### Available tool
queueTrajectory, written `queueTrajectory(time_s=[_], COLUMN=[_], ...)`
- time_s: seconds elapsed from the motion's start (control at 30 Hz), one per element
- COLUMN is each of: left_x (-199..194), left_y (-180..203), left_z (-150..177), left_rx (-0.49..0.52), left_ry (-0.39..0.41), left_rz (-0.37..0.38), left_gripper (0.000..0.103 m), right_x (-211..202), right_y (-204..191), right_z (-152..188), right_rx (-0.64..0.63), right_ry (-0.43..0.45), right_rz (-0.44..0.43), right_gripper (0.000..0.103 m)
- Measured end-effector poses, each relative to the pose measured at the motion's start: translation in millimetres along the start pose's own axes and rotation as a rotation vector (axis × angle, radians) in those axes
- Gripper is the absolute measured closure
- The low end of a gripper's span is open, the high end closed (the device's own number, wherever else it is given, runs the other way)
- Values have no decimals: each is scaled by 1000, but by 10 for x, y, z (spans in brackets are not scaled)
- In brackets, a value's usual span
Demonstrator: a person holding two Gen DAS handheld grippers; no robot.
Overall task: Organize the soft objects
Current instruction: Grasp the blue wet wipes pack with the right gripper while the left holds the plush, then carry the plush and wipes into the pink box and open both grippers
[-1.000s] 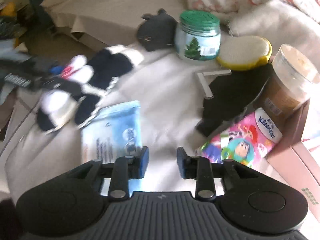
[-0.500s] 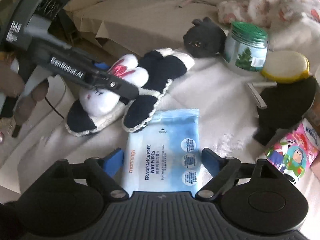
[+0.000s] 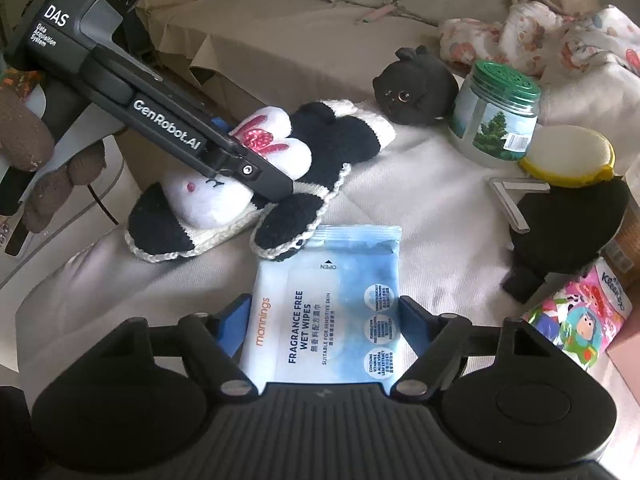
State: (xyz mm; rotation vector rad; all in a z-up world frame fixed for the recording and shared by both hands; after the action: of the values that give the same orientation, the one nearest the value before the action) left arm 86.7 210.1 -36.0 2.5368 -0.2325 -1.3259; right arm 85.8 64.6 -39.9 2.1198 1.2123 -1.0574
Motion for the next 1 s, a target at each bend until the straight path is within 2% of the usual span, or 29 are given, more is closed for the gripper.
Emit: queueTrajectory(time_s=[0.23, 0.4, 0.5, 0.6, 0.73, 0.9, 1.0], left_x=[33, 29, -40, -194, -549, -826, -772], left_y=[12, 51, 119, 185, 281, 367, 446], left_z=[-18, -17, -7, -98, -538, -1549, -2133], left_rx=[-1, 15, 39, 28, 39, 108, 94], left_ry=[-15, -9, 14, 39, 149, 285, 326], left_rz=[-34, -66, -41, 1, 27, -55, -39], left_gripper=[42, 48, 50, 51, 51, 51, 51], right_x=[-89, -181, -321, -561, -978, -1324, -1540], right_y=[58, 254, 390, 519, 814, 1446, 1924], right_z=[93, 141, 95, -86, -505, -992, -1085], right_rx=[2, 42, 71, 58, 79, 133, 175], right_ry=[-11, -20, -1, 77, 217, 316, 343], right_rz=[20, 58, 75, 105, 154, 300, 412], right_gripper=[27, 28, 28, 28, 28, 28, 28])
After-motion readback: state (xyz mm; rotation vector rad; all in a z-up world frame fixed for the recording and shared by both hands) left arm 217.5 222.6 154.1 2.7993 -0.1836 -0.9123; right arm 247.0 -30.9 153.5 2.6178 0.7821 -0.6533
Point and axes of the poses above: each gripper's, at about its wrist camera, not at the fingertips, and x roughly the way its jaws point, y to its right, z to its underside, the point moved 9 cm from there along x, roughly the way its jaws point, and after that the axes turned 3 degrees about z, right-handed, at the moved point
